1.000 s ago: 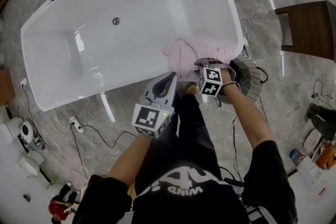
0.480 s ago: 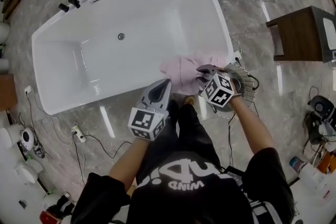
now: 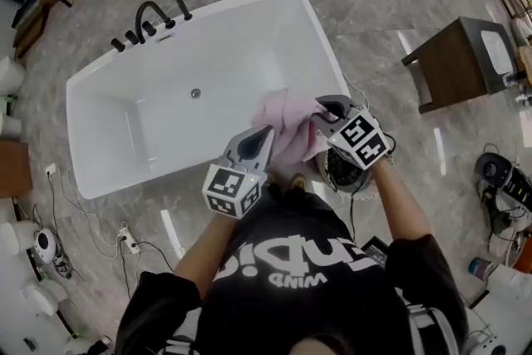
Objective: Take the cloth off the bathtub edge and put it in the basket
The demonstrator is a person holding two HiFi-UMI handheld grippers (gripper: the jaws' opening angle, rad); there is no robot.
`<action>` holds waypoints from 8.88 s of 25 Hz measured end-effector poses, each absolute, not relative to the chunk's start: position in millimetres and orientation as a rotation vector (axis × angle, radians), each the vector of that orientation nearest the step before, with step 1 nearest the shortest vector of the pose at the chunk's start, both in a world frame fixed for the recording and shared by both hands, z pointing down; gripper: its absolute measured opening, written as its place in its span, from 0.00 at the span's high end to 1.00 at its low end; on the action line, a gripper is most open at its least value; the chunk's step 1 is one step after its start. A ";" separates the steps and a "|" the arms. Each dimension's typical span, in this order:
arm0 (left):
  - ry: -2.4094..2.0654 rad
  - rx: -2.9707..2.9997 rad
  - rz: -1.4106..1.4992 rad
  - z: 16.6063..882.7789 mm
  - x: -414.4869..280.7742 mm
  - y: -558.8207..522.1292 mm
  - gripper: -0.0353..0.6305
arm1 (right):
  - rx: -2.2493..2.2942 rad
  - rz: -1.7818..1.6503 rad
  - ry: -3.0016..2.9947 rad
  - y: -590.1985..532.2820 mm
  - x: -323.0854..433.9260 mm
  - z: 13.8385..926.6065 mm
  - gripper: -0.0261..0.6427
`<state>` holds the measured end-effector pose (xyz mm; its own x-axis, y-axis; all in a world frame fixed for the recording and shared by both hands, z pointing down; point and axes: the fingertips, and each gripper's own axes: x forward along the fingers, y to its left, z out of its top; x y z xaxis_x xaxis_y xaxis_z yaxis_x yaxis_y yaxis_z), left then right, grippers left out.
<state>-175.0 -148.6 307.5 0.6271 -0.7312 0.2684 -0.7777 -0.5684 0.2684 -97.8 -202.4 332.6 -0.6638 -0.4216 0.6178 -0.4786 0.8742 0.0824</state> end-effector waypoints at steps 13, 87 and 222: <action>-1.158 2.659 0.142 252.3 -157.4 -129.6 0.93 | 0.914 -0.011 -2.537 -202.0 -73.2 197.2 0.87; -0.066 2.724 0.650 497.5 253.3 -140.6 0.93 | 1.939 0.767 -1.874 -71.6 313.4 539.6 0.87; 0.103 2.980 0.254 274.1 179.8 -59.7 0.93 | 2.354 0.238 -2.107 7.0 233.6 264.4 0.94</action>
<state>179.8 -59.7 274.1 0.9833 0.0810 0.1631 0.0557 -0.9865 0.1540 233.6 7.0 264.4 0.1044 -0.9901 0.0941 -0.9862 -0.1153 -0.1192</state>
